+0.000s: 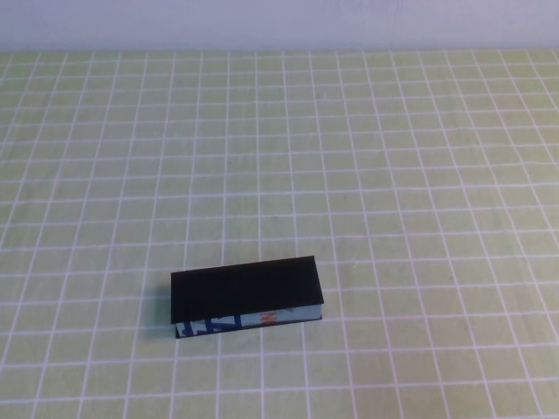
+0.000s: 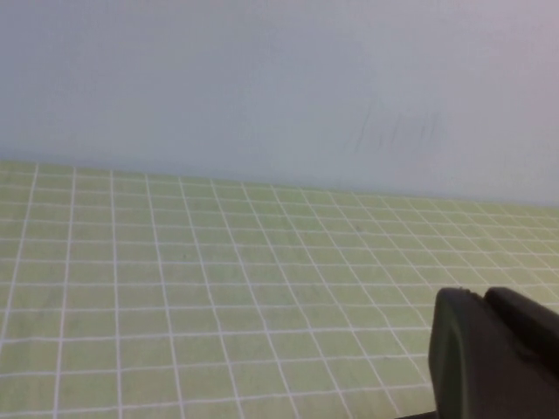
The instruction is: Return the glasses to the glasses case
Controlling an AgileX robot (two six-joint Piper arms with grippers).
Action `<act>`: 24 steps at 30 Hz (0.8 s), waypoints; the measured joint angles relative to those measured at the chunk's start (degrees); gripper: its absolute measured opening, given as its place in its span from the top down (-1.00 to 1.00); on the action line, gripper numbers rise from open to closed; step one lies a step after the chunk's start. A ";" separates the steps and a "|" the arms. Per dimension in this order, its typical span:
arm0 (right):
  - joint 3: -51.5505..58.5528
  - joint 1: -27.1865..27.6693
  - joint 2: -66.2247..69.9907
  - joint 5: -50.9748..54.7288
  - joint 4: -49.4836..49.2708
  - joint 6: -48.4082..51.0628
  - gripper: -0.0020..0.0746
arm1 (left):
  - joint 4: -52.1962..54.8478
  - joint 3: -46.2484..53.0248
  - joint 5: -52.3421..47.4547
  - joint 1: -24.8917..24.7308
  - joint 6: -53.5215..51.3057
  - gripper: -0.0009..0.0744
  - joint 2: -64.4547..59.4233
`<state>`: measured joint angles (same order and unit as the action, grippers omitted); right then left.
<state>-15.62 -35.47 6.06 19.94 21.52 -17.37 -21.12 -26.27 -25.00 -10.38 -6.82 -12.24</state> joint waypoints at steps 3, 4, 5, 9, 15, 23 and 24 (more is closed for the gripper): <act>0.00 0.00 0.00 0.00 0.00 0.00 0.99 | 0.18 3.13 0.13 0.66 0.00 0.98 3.93; 0.00 0.00 0.00 0.00 0.00 0.00 0.99 | 0.94 4.53 0.29 0.77 0.00 0.98 5.40; 0.00 0.00 0.00 0.10 0.00 0.00 0.99 | 2.29 6.12 0.69 0.90 0.25 0.98 6.77; 0.00 0.00 0.00 0.09 0.00 0.00 0.99 | 12.64 13.07 3.21 2.97 7.40 0.98 10.96; 0.00 0.00 0.00 0.09 0.00 -0.08 0.99 | 26.77 24.04 10.39 4.19 14.17 0.98 12.73; 0.00 0.00 0.00 0.49 0.00 -0.08 0.99 | 28.47 27.54 5.65 3.47 14.68 0.98 12.86; 0.00 0.00 0.00 0.49 0.00 -0.08 0.99 | 28.47 27.54 4.80 3.47 14.68 0.98 12.86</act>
<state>-15.62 -35.47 6.06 20.43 21.52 -17.45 7.35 1.28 -20.20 -6.91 7.86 0.62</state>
